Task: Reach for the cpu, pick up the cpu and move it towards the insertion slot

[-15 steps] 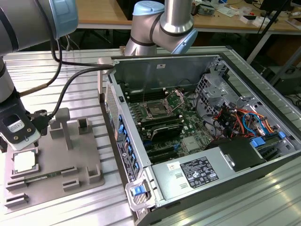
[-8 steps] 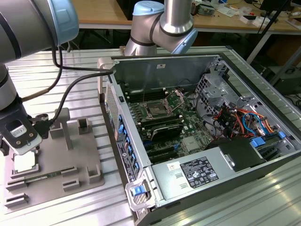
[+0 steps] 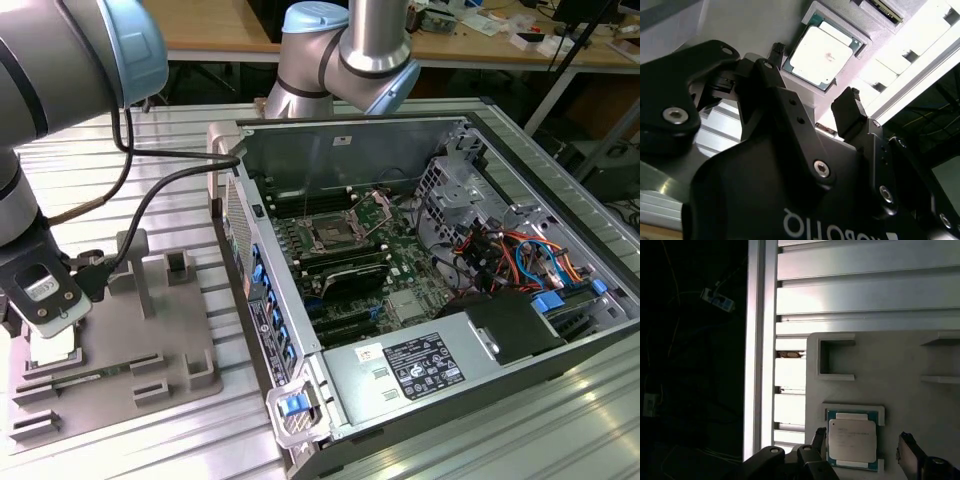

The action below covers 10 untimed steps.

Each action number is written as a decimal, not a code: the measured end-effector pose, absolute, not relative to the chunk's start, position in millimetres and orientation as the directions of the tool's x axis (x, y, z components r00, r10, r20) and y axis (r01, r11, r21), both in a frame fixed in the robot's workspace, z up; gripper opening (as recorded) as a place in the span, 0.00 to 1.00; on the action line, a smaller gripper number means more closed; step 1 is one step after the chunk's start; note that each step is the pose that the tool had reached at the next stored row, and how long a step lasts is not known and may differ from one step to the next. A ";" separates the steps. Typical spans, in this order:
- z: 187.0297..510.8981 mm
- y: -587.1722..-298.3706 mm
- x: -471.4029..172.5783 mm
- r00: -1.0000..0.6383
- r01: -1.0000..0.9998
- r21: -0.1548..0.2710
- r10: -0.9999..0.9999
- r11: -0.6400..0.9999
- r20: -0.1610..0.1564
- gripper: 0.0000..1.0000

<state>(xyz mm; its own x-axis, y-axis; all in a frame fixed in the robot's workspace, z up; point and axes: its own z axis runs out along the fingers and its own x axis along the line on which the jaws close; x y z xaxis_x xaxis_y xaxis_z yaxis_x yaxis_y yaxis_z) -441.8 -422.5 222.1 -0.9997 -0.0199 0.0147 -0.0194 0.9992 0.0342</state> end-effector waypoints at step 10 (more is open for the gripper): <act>211.9 -422.2 -447.6 -1.000 -0.019 -0.006 -0.019 1.000 0.006 0.66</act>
<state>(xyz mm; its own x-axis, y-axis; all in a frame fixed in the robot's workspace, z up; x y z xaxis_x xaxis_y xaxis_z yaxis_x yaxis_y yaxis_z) -447.6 -422.2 211.9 -0.9998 -0.0194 0.0056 -0.0194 0.9998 -0.0057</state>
